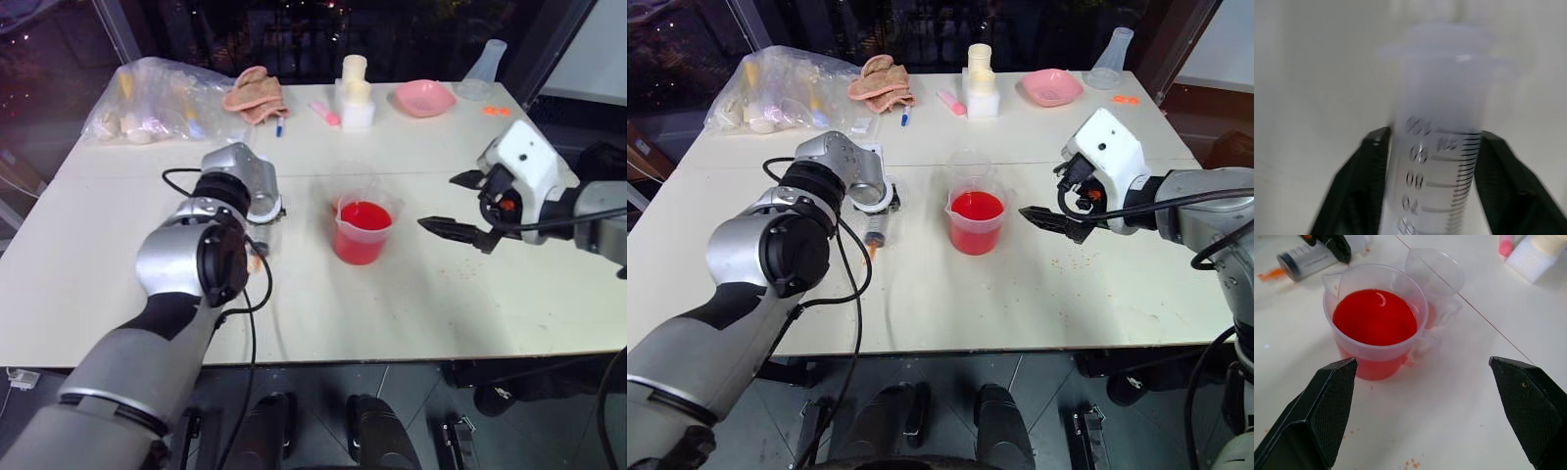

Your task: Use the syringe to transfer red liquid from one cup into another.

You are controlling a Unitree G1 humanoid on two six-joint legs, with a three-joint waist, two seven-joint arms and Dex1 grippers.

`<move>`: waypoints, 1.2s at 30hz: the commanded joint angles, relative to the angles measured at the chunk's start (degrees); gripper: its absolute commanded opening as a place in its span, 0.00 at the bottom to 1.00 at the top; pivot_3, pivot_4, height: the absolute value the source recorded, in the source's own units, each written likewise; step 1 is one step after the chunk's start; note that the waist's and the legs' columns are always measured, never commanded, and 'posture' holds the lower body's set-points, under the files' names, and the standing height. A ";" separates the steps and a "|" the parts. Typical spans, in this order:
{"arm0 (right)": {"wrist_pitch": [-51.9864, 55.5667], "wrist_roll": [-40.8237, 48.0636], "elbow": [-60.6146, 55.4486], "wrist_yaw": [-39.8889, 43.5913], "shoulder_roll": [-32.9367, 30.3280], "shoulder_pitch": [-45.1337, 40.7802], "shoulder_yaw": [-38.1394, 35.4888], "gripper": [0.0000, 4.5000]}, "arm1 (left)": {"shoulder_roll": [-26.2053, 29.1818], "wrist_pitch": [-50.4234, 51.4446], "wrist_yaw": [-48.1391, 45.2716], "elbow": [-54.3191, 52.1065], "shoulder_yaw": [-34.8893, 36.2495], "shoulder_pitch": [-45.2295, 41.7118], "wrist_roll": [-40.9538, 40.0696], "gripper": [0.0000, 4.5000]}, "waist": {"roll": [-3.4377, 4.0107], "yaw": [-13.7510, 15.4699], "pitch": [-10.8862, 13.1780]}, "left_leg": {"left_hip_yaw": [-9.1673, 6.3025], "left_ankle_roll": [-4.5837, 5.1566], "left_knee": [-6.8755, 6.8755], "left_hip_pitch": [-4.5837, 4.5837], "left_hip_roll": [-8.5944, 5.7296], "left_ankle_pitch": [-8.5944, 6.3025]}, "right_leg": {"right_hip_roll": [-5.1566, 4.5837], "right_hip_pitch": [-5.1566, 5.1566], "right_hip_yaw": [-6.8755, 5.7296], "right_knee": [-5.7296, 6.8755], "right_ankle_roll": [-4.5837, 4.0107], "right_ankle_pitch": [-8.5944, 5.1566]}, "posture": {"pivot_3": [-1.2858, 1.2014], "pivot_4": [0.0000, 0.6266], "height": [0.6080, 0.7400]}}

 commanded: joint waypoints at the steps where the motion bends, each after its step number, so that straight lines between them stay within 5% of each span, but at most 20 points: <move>1: 0.19 0.64 -1.68 -0.38 -1.22 -0.64 -2.22 1.00 | 0.31 -2.10 -0.43 0.26 -0.62 1.07 0.69 0.34 | 0.00 0.00 -0.01 | 0.00 0.00 0.03 0.02 0.00 0.00 | 0.00 0.02 0.00 0.01 0.00 0.00 | 0.52 0.24 1.00; 11: 0.01 0.26 -1.27 -1.07 -0.69 -1.10 -1.83 1.00 | 2.17 -13.52 -10.21 -3.99 -9.29 -2.50 6.00 0.33 | -0.01 -0.05 -0.01 | -0.01 0.05 0.39 -0.03 0.03 -0.05 | 0.04 0.13 0.00 0.07 0.08 0.11 | 0.52 0.24 1.00; 17: -0.84 -0.40 -0.81 -2.84 1.06 -0.68 -1.64 1.00 | 5.55 -17.68 -20.49 -8.38 -1.05 -5.75 -4.00 0.33 | -0.02 0.06 0.00 | -0.01 0.13 0.45 -0.17 0.04 -0.10 | 0.01 0.04 0.00 0.04 0.07 0.11 | 0.52 0.24 1.00; 20: -1.65 -1.25 -0.94 -5.32 3.48 -0.72 -1.62 1.00 | 4.83 -24.98 -28.47 -14.76 -3.65 -5.86 -4.01 0.33 | -0.03 0.05 0.01 | -0.01 0.19 0.50 -0.22 0.01 -0.14 | -0.02 0.06 -0.01 -0.01 0.09 0.12 | 0.52 0.24 1.00; 24: -2.47 -3.09 -1.00 -9.89 7.14 -0.56 -2.27 1.00 | 1.20 -33.51 -36.98 -23.54 -4.12 -2.80 -7.20 0.33 | -0.02 0.12 0.00 | -0.01 0.20 0.53 -0.31 0.01 -0.13 | -0.03 0.03 0.00 -0.08 0.12 0.15 | 0.52 0.24 1.00; 27: -4.08 -4.73 -1.19 -13.10 9.15 -0.58 -3.97 1.00 | -2.25 -36.06 -51.65 -32.98 -6.48 2.62 -11.81 0.33 | 0.05 0.03 -0.04 | 0.01 0.23 0.53 -0.31 0.00 -0.15 | -0.04 0.06 0.01 -0.14 0.12 0.15 | 0.52 0.24 1.00; 36: -6.61 -4.22 -3.63 -16.76 12.69 -0.69 -10.44 1.00 | -4.91 -36.35 -69.88 -48.90 -13.89 13.69 -17.25 0.33 | 0.06 -0.31 -0.04 | 0.04 0.26 0.55 -0.31 0.04 -0.14 | 0.12 -0.01 0.05 -0.10 0.09 0.19 | 0.52 0.24 1.00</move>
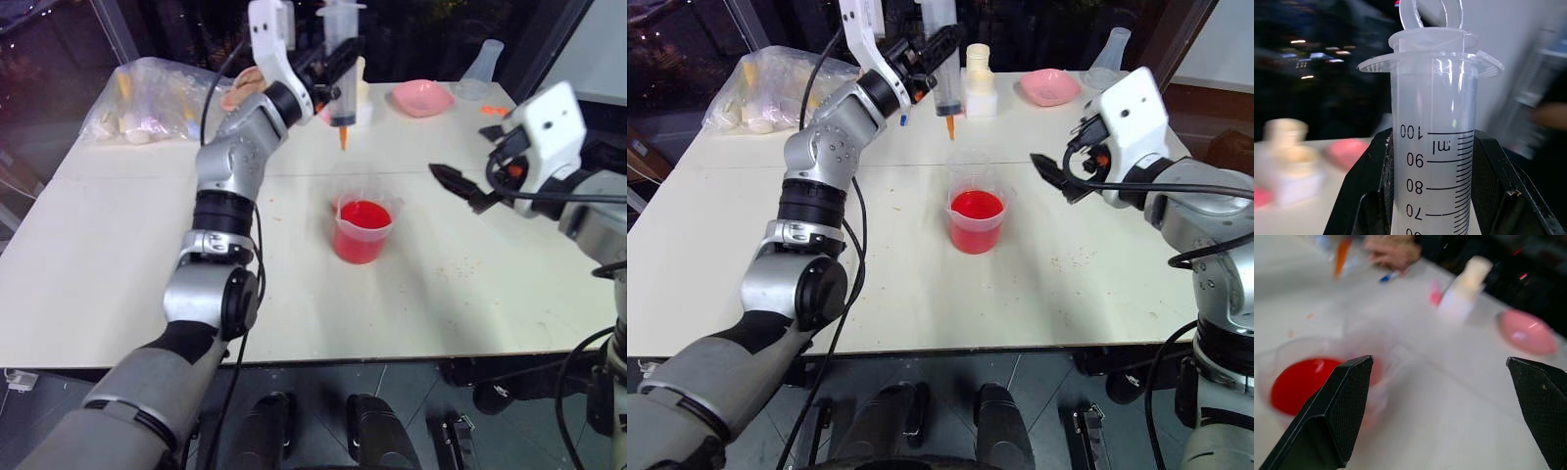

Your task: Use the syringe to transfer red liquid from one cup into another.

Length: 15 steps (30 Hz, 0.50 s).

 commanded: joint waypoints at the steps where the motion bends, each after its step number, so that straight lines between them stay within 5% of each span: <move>1: -0.55 2.16 -2.82 0.25 0.61 -0.16 -4.79 1.00 | -0.30 -2.39 -8.02 -7.41 -3.04 2.41 -2.53 0.33 | 0.01 0.05 -0.01 | 0.00 0.01 0.00 0.00 0.00 0.00 | 0.00 0.02 0.00 -0.02 0.00 0.00 | 0.52 0.24 1.00; 9: 8.12 6.62 -8.09 -3.26 2.31 -0.52 -9.00 1.00 | -2.24 -8.88 -17.07 -11.72 -9.52 10.86 -1.17 0.33 | 0.02 0.30 -0.01 | -0.01 0.04 0.04 0.05 0.01 -0.01 | -0.02 0.09 0.00 -0.05 -0.01 0.01 | 0.52 0.24 1.00; 15: 19.56 11.13 -7.85 -6.71 6.92 -5.83 -15.55 1.00 | -5.27 -21.82 -17.12 -2.17 -12.92 14.35 4.87 0.33 | 0.03 0.38 -0.02 | -0.01 0.07 0.07 0.05 0.01 -0.03 | -0.04 0.13 0.00 -0.08 -0.02 0.01 | 0.52 0.24 1.00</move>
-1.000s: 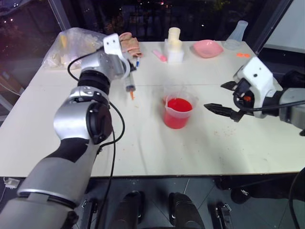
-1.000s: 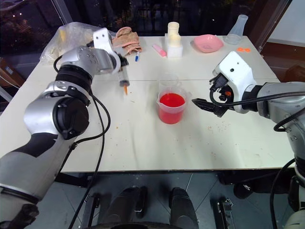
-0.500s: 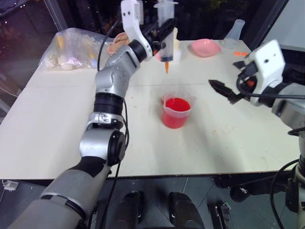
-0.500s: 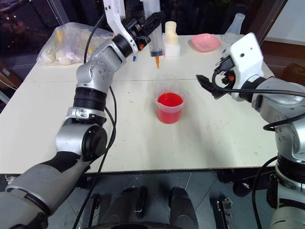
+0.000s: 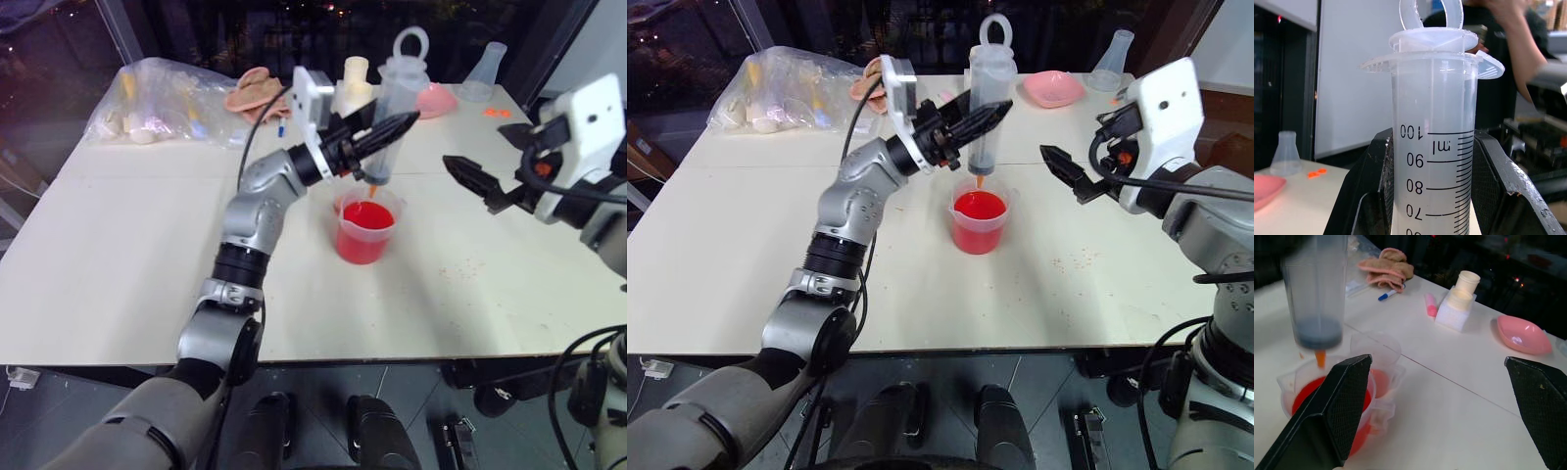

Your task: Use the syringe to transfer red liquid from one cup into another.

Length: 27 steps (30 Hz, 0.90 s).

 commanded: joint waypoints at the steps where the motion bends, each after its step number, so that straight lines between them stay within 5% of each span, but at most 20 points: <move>1: 6.55 2.28 -0.82 -2.78 2.76 -5.89 -4.90 1.00 | -1.58 -8.65 0.05 5.18 -1.60 0.41 3.44 0.33 | 0.00 -0.10 0.00 | 0.00 0.01 0.00 0.00 0.00 -0.01 | 0.00 0.00 0.00 0.00 0.00 0.00 | 0.52 0.24 1.00; 9: 13.70 1.52 2.79 -8.36 9.68 -16.17 -5.42 1.00 | -2.55 -16.31 -0.76 9.49 -3.03 4.16 6.20 0.33 | 0.13 -0.05 -0.07 | 0.01 0.05 -0.04 0.00 0.02 -0.03 | -0.02 -0.04 0.01 0.00 -0.02 0.01 | 0.52 0.24 1.00; 27: 13.70 0.95 3.69 -14.65 19.34 -16.32 -0.66 1.00 | -1.98 -17.60 0.70 9.13 -3.17 5.01 7.25 0.33 | 0.17 -0.20 -0.09 | 0.00 0.06 -0.04 0.00 0.02 -0.03 | 0.06 -0.06 -0.01 0.02 -0.02 0.02 | 0.52 0.24 1.00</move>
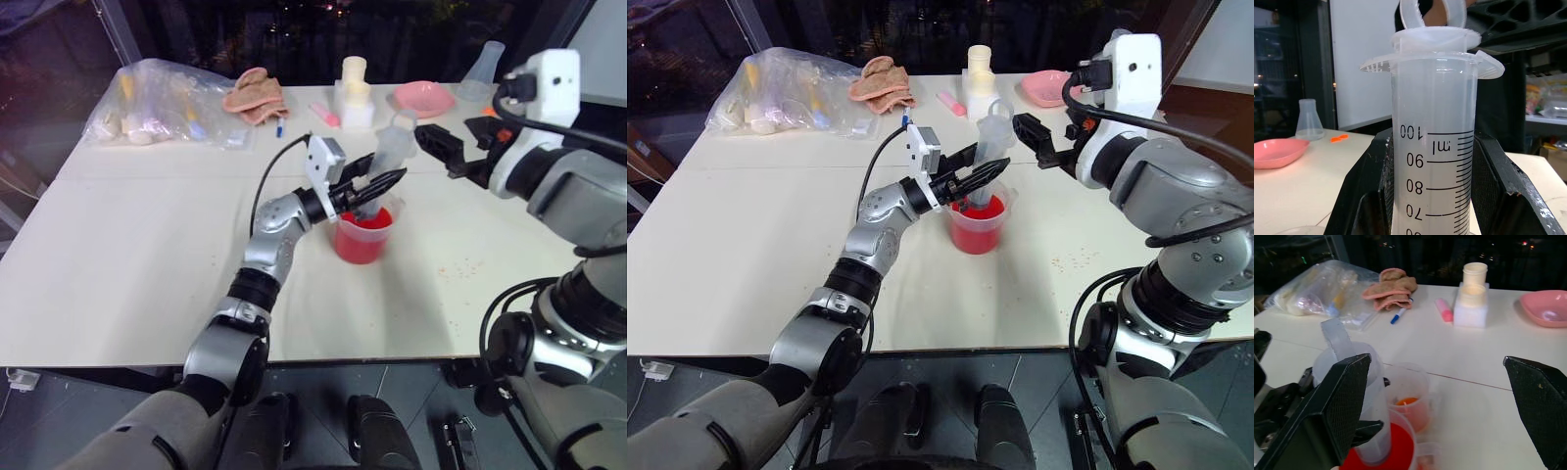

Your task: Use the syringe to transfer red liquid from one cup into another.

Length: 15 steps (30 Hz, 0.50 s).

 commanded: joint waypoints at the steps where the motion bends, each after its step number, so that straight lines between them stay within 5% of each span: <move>1: 0.40 1.73 -2.27 -0.25 -0.03 -1.48 0.06 1.00 | -0.15 -0.79 -0.02 -1.78 -0.32 -0.20 -0.04 0.33 | 0.00 0.03 0.00 | 0.00 0.00 0.00 0.00 0.00 0.00 | 0.00 0.00 0.00 0.00 0.00 0.00 | 0.52 0.24 1.00; 15: 0.40 8.01 -2.94 -5.15 3.06 -1.89 -1.00 1.00 | -0.51 -0.69 0.02 -2.06 -0.87 0.05 0.10 0.33 | 0.00 -0.02 0.00 | -0.01 0.00 -0.02 0.00 0.01 0.00 | 0.00 -0.01 -0.01 0.00 0.00 0.00 | 0.52 0.24 1.00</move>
